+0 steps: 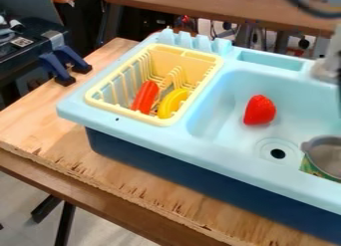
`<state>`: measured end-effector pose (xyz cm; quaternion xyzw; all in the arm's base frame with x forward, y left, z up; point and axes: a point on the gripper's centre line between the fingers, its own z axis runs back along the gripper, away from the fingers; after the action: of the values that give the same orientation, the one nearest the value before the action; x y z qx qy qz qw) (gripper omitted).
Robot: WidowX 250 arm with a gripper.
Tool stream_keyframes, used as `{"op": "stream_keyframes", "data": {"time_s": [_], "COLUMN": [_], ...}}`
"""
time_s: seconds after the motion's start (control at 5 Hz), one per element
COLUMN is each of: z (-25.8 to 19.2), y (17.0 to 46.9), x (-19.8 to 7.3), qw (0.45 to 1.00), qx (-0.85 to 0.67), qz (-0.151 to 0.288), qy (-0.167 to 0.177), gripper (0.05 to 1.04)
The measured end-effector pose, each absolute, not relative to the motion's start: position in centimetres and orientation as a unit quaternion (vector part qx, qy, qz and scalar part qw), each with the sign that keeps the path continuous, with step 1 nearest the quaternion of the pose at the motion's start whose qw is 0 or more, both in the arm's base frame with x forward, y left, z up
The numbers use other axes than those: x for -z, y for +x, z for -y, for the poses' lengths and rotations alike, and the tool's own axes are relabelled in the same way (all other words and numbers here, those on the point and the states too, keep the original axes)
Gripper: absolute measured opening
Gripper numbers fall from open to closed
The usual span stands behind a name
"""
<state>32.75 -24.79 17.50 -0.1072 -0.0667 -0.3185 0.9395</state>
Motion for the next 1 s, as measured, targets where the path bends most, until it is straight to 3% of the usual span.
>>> {"op": "stream_keyframes", "data": {"time_s": [0.2,0.4,0.8,1.0], "z": [25.9,25.9,22.6,21.8], "y": [31.8,31.1,31.0,31.3], "x": [-19.1,-19.1,-15.7,-15.4], "qw": [0.934,0.936,0.962,0.968], "qx": [0.347,0.346,0.27,0.248], "qz": [0.068,0.055,-0.014,-0.021], "qy": [-0.057,-0.041,-0.03,-0.035], "gripper": [1.011,1.011,1.011,1.011]}}
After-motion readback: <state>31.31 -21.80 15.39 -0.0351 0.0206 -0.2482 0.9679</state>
